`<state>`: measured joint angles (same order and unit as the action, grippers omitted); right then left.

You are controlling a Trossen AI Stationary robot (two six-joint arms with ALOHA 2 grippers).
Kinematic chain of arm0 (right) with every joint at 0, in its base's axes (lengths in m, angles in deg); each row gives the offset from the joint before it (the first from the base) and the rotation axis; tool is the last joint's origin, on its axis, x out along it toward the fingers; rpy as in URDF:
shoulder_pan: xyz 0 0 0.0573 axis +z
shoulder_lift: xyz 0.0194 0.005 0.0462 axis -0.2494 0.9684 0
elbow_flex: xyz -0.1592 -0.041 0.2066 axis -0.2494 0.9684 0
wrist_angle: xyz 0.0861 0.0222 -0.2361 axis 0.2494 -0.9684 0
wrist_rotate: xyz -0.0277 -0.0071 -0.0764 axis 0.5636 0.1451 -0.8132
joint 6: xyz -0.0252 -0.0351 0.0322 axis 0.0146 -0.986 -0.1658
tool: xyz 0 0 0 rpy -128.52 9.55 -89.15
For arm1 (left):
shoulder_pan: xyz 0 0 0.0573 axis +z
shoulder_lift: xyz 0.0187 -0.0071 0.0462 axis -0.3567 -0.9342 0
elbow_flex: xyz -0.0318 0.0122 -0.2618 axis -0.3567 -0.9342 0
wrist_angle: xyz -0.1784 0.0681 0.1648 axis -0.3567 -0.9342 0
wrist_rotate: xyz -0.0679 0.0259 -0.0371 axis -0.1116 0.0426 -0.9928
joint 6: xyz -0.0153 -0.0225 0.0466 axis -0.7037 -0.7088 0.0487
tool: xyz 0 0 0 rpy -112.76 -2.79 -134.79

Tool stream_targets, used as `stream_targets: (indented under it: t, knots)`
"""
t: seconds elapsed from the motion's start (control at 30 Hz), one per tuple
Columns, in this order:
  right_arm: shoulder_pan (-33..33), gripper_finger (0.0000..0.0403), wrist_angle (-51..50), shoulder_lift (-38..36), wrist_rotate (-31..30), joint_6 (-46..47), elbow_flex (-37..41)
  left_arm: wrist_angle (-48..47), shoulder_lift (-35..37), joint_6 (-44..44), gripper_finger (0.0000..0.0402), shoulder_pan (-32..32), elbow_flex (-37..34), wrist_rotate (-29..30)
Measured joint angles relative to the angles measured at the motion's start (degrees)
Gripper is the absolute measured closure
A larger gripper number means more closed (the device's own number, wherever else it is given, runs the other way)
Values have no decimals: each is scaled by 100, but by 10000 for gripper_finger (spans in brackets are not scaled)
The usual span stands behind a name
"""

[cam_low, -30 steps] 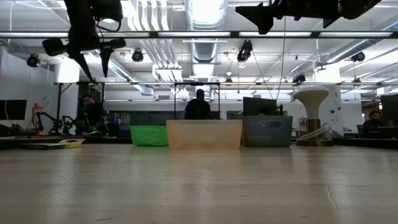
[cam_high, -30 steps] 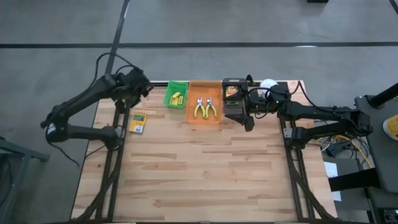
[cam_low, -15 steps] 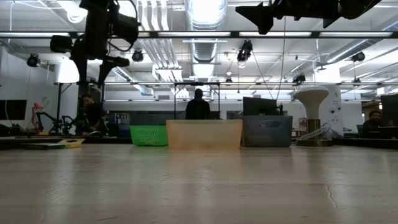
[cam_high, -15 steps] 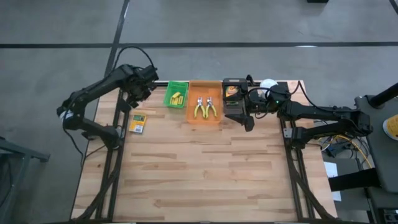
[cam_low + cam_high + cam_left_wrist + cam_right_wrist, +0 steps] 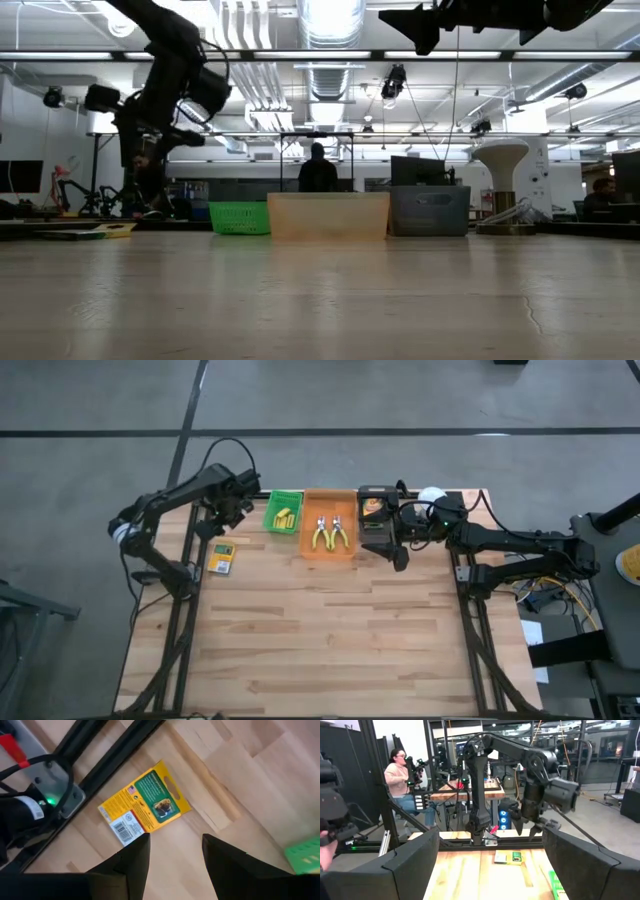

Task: Pick & Place School Supplies
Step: Put the yellow crayon box into the black bin

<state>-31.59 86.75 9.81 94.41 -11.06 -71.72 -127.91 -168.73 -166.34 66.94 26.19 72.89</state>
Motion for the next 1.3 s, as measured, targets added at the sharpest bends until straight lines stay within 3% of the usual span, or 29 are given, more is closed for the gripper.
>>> stream_targets:
  t: [0.27,0.6,1.3]
  knots:
    - [2,53,0,0,0,0,0,541,-389,130,219,1,-465,-17]
    - [2,53,0,0,0,0,0,1582,-385,217,220,90,-1101,103]
    - [2,53,-2,0,0,0,0,2112,-385,227,220,238,-1584,46]
